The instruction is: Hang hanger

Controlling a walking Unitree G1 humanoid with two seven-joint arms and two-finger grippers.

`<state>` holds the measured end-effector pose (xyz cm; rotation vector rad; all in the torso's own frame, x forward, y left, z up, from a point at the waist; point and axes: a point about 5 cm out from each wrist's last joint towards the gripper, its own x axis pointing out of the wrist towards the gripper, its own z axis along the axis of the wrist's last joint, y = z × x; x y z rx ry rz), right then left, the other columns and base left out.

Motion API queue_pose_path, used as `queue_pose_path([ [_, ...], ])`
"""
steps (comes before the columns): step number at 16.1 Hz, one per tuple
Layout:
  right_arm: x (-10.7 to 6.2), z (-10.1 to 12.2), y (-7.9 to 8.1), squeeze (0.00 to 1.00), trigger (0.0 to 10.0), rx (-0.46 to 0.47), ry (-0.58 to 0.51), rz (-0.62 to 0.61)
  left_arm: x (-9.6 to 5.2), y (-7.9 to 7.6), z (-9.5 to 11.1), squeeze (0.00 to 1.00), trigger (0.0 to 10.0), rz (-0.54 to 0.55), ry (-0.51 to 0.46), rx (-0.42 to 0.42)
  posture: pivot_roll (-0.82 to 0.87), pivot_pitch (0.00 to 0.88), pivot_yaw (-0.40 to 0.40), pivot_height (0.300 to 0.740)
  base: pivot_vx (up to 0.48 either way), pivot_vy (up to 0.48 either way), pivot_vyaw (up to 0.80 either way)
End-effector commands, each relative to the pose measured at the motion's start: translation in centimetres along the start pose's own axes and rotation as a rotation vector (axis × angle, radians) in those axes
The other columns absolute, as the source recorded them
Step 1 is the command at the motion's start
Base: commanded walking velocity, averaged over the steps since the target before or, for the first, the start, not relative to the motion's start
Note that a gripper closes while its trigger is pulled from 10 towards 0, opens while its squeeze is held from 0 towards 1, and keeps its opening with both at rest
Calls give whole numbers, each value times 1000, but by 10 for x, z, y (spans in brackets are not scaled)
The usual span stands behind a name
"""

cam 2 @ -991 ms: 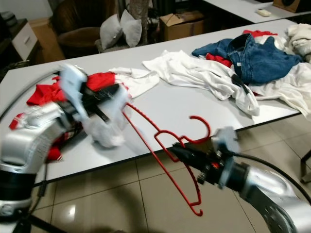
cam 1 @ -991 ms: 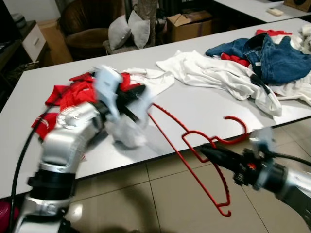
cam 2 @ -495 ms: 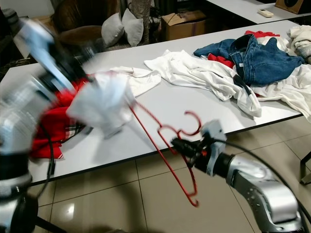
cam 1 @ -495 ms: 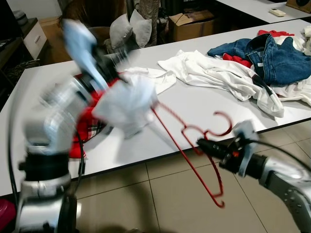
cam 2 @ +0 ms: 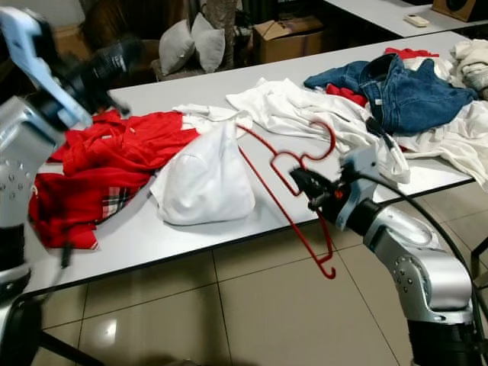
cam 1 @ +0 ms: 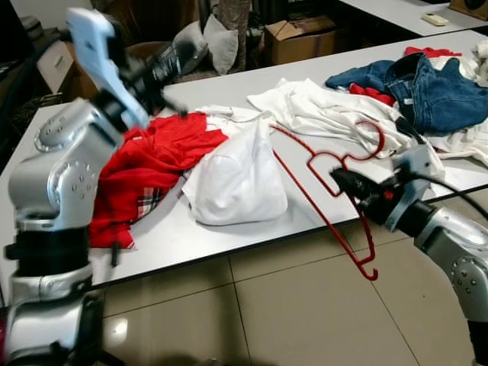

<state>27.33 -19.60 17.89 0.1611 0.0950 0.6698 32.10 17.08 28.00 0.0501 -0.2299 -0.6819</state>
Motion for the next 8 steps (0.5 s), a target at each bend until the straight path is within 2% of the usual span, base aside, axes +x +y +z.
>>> queue_pose_path([
  [1,2,18,9,0,10000,-17,-89,66,1,-7,-12,0,0,-37,70,33,-167,0,124,740,0,0,0],
  [2,1,22,18,0,10000,11,-127,129,2,-16,-19,0,3333,-51,95,42,-171,0,123,740,0,0,0],
  [3,0,22,24,0,10000,27,-136,179,4,-23,-26,0,10000,-44,118,35,-171,0,123,740,0,0,0],
  [4,-1,20,27,0,10000,28,-125,200,5,-28,-34,27,10000,-37,153,40,-172,0,120,740,0,0,0],
  [5,-2,19,29,0,10000,40,-129,220,4,-34,-43,1000,10000,-48,189,52,-175,0,114,740,0,0,0],
  [7,-6,20,33,0,10000,72,-141,276,1,-41,-63,1000,10000,-2,271,130,-175,0,105,740,0,0,0],
  [8,-8,21,35,0,10000,85,-141,299,2,-45,-66,1000,10000,19,257,115,-175,0,105,740,0,0,0],
])
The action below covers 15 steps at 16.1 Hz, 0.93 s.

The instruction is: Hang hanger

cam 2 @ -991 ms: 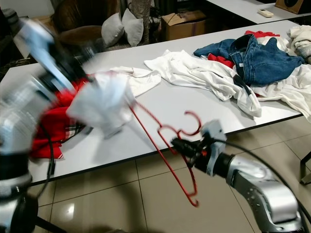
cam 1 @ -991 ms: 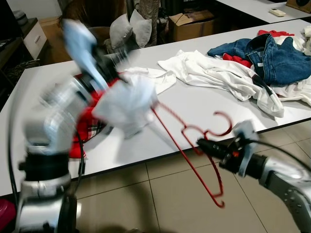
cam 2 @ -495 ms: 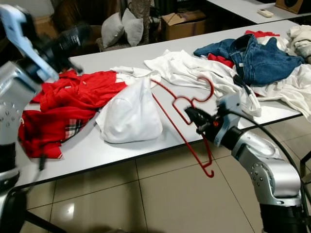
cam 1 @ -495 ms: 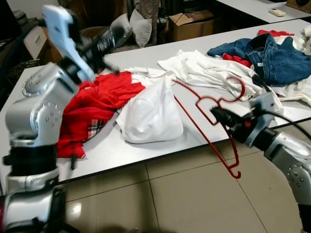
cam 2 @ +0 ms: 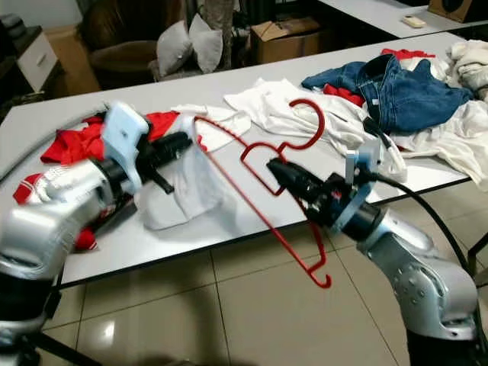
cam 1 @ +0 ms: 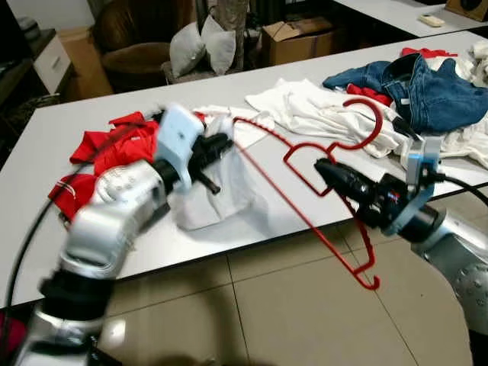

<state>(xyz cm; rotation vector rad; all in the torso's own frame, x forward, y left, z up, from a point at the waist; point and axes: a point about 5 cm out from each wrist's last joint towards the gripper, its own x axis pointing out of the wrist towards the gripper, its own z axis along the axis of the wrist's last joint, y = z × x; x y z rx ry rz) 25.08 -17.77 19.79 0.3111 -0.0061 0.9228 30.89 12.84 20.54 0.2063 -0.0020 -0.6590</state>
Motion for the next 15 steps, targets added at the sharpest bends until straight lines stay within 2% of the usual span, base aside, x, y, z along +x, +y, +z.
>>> queue_pose_path([
  [1,0,7,6,0,10000,-4,-23,46,0,3,6,1000,10000,49,-36,1,-178,0,100,740,0,0,0],
  [4,-2,8,8,0,10000,7,-24,67,5,-4,8,1000,10000,64,-96,-111,-183,0,97,740,0,0,0],
  [6,-2,9,10,0,10000,9,-26,75,6,-1,-2,1000,10000,129,-42,-59,-183,0,97,740,0,0,0],
  [7,-2,9,10,0,10000,8,-26,76,6,2,-5,937,10000,164,-16,-17,-191,0,102,740,0,0,0],
  [8,-3,10,11,0,10000,8,-27,77,5,6,-8,27,9922,212,24,109,-191,0,102,740,0,0,0],
  [9,-3,10,12,0,10000,10,-27,77,3,6,-8,0,8275,223,26,165,-191,0,101,740,0,0,0],
  [10,-4,10,12,0,10000,11,-27,77,2,5,-7,0,8039,221,13,177,-191,0,101,740,0,0,0],
  [11,-4,9,12,0,10000,12,-27,76,1,2,-3,0,9686,209,-17,197,-188,0,100,740,0,0,0],
  [12,-4,9,12,0,10000,13,-28,76,0,0,-4,0,7804,201,-18,202,-187,0,98,740,0,0,0],
  [13,-4,9,12,0,10000,14,-29,77,0,-1,-6,0,0,204,-3,214,-187,0,98,740,0,0,0],
  [15,-3,9,13,0,10000,16,-32,82,-1,2,-11,0,0,244,21,233,-186,0,99,740,0,0,0],
])
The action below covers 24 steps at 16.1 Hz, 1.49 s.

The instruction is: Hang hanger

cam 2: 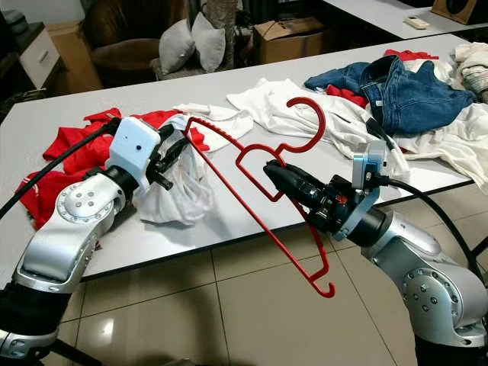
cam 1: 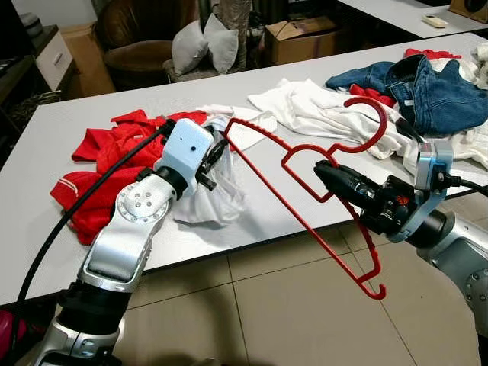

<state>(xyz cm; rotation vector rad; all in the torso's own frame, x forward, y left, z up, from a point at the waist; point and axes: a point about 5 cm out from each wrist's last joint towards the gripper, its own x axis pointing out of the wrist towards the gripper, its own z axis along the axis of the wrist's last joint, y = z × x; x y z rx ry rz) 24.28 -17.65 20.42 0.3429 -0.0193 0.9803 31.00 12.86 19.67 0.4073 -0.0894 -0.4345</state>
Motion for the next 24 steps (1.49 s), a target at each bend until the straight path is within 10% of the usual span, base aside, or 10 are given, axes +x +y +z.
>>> queue_pose_path([
  [1,1,5,5,0,10000,-8,-17,24,-1,4,-5,0,0,36,19,28,-185,0,100,740,0,0,0],
  [8,0,6,6,0,10000,-12,-20,28,1,10,-5,0,0,76,-10,18,-189,0,102,740,0,0,0],
  [15,-6,0,3,0,10000,-6,-9,-5,-10,64,9,0,0,292,-104,120,-185,0,95,740,0,0,0],
  [20,-3,-4,6,0,10000,8,-10,-1,-5,42,7,0,0,42,-74,163,-176,0,109,740,0,0,0],
  [21,-2,-4,7,0,10000,6,-14,6,-7,36,-5,0,10000,12,-18,166,-176,0,109,740,0,0,0],
  [22,-2,-4,8,0,10000,4,-14,11,-9,33,-10,0,10000,6,-8,111,-176,0,109,740,0,0,0],
  [23,-1,-3,8,0,10000,2,-14,16,-11,30,-11,1000,10000,8,-14,67,-179,0,117,740,0,0,0],
  [24,-1,-2,9,0,10000,1,-15,19,-12,28,-13,1000,10000,-2,-20,45,-179,0,117,740,0,0,0],
])
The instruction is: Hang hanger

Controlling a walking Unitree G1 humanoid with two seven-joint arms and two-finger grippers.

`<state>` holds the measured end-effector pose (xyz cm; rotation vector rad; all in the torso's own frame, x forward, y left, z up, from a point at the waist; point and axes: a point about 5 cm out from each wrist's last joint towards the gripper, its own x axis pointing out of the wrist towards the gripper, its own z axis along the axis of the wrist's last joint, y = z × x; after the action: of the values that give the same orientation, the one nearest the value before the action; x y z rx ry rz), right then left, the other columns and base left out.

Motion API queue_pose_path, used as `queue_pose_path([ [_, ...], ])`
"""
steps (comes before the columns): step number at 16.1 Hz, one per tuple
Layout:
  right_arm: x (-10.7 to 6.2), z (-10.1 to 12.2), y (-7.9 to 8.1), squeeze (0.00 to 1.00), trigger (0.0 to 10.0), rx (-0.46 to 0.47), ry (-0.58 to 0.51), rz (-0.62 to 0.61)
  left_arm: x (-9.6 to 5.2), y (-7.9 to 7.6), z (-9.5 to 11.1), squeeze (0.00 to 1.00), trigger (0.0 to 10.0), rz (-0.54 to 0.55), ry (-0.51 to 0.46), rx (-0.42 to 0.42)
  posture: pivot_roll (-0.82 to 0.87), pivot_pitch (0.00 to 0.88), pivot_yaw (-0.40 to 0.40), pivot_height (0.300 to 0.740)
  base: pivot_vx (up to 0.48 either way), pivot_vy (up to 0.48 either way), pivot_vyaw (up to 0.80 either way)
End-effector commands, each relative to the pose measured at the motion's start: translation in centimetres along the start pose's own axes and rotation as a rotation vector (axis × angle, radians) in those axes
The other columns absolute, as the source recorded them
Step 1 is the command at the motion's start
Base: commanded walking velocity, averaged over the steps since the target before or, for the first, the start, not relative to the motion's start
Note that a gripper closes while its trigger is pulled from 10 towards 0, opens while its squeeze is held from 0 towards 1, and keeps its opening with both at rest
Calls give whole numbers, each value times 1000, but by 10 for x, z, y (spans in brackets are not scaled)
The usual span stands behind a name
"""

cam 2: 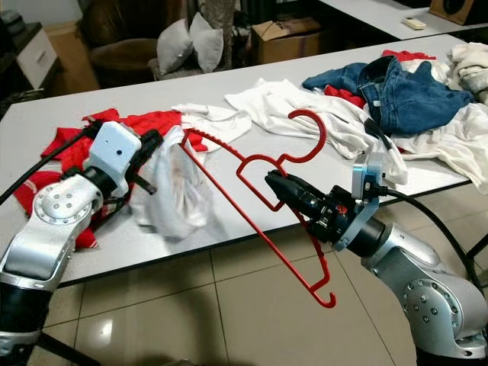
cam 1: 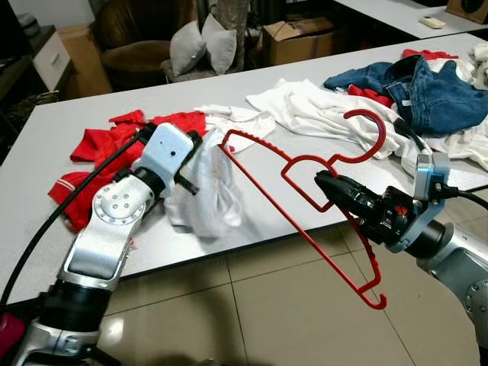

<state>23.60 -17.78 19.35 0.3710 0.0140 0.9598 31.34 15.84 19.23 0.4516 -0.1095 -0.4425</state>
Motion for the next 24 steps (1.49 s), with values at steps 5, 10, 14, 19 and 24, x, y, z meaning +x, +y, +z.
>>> queue_pose_path([
  [5,5,9,7,0,10000,-35,-23,55,-9,8,-1,1000,10000,-8,-51,-84,-177,0,108,740,0,0,0],
  [10,4,9,8,0,10000,-35,-14,63,-14,5,-2,1000,10000,-94,-75,-291,-177,0,108,740,0,0,0],
  [14,4,9,8,0,10000,-37,-9,68,-13,-19,-10,0,10000,-199,4,-329,-183,0,108,740,0,0,0],
  [19,4,8,9,0,10000,-38,-7,69,-11,-15,-17,0,0,-156,60,-290,-183,0,110,740,0,0,0],
  [24,8,11,7,0,10000,-47,-13,76,-7,-14,-19,0,0,-141,74,-265,-183,0,109,740,0,0,0],
])
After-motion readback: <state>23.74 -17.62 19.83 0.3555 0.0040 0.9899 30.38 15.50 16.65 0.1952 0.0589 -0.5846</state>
